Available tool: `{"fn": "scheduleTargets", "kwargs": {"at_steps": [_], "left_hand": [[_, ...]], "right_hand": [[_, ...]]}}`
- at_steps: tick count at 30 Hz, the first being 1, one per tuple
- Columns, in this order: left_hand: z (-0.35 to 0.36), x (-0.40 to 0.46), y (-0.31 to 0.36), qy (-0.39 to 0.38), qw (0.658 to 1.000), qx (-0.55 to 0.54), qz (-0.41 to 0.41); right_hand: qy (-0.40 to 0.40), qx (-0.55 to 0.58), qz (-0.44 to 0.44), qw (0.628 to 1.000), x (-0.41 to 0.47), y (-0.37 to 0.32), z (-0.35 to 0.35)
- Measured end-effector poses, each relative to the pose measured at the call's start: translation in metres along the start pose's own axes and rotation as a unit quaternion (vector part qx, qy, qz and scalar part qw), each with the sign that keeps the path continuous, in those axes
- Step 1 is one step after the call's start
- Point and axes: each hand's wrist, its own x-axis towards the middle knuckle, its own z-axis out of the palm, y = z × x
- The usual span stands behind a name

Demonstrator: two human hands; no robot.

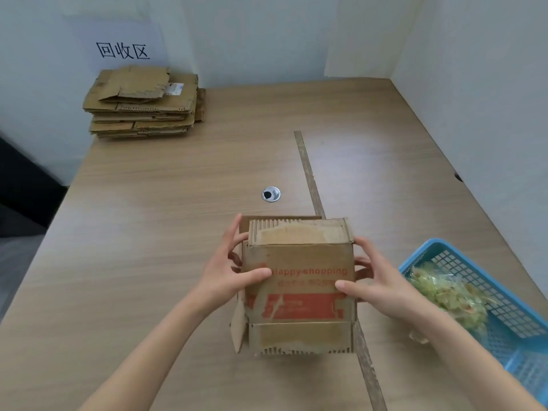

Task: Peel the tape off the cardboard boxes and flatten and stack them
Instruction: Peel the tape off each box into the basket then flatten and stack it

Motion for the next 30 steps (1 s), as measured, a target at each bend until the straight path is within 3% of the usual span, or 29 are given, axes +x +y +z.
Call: {"fn": "scheduleTargets", "kwargs": {"at_steps": [3, 8, 12, 15, 19, 21, 24, 26, 28, 30], "left_hand": [[-0.006, 0.000, 0.021, 0.007, 0.998, 0.031, 0.046], [0.005, -0.014, 0.041, 0.012, 0.988, 0.039, 0.151], [0.008, -0.028, 0.055, -0.011, 0.996, -0.075, 0.040], [0.012, -0.026, 0.061, 0.018, 0.990, -0.133, -0.040], [0.015, -0.027, 0.066, 0.021, 1.000, 0.006, -0.022], [0.017, -0.030, 0.069, 0.017, 0.997, 0.077, -0.029], [0.035, -0.033, 0.079, 0.051, 0.955, 0.288, -0.036], [0.050, -0.035, 0.084, 0.077, 0.923, 0.374, -0.050], [0.051, -0.036, 0.082, 0.110, 0.939, 0.323, -0.046], [0.038, -0.037, 0.080, 0.152, 0.975, 0.159, -0.039]], "right_hand": [[0.020, -0.049, -0.066, 0.996, -0.002, -0.011, -0.010], [0.003, 0.072, -0.103, 0.992, -0.011, -0.019, -0.012], [0.025, 0.169, -0.007, 0.985, -0.013, -0.029, -0.010], [0.081, 0.121, 0.032, 0.989, -0.011, -0.038, -0.004], [0.046, 0.016, 0.051, 0.998, -0.019, -0.056, -0.004], [0.037, -0.096, 0.071, 0.992, -0.024, -0.069, 0.001], [0.066, -0.275, 0.021, 0.959, -0.024, -0.074, 0.025], [0.080, -0.301, -0.023, 0.950, -0.027, -0.075, 0.039], [0.106, -0.213, -0.015, 0.971, -0.030, -0.076, 0.034], [0.139, -0.103, 0.007, 0.985, -0.033, -0.078, 0.019]]}}
